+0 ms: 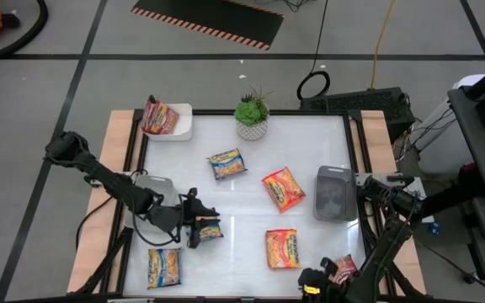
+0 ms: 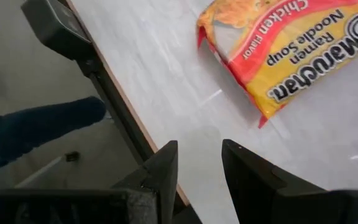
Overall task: Sort Maruchan noodles
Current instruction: Put the red noodle pack into the white bin
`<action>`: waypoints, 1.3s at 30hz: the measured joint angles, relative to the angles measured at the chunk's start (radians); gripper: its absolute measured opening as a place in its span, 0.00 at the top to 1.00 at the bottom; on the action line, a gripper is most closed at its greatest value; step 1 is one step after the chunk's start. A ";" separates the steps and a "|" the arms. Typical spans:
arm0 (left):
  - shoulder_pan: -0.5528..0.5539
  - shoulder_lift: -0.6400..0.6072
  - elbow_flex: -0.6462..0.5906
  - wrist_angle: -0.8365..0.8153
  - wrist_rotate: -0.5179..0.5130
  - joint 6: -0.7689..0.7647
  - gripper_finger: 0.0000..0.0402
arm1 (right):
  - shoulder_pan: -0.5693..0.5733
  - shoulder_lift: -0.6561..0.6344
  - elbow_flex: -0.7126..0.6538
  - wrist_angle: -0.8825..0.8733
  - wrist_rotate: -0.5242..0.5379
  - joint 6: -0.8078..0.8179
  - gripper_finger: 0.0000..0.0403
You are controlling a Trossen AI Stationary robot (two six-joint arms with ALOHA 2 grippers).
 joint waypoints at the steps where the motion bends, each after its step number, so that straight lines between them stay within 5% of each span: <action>1: -0.002 0.000 0.000 -0.004 0.000 -0.002 0.77 | 0.000 0.000 0.000 -0.004 -0.010 0.000 0.71; 9: -0.025 0.000 0.000 -0.019 0.000 -0.017 0.77 | 0.028 0.000 -0.041 -0.003 -0.038 -0.109 0.69; 18: -0.028 0.000 0.000 -0.019 0.000 -0.053 0.77 | 0.039 0.000 -0.090 -0.015 -0.188 -0.223 0.66; 25: -0.028 0.000 0.000 -0.020 0.000 -0.027 0.77 | 0.033 -0.012 -0.091 -0.119 -0.161 -0.303 0.65; 39: -0.026 0.000 0.000 -0.077 0.000 0.025 0.77 | 0.024 -0.026 -0.161 -0.074 -0.173 -0.293 0.39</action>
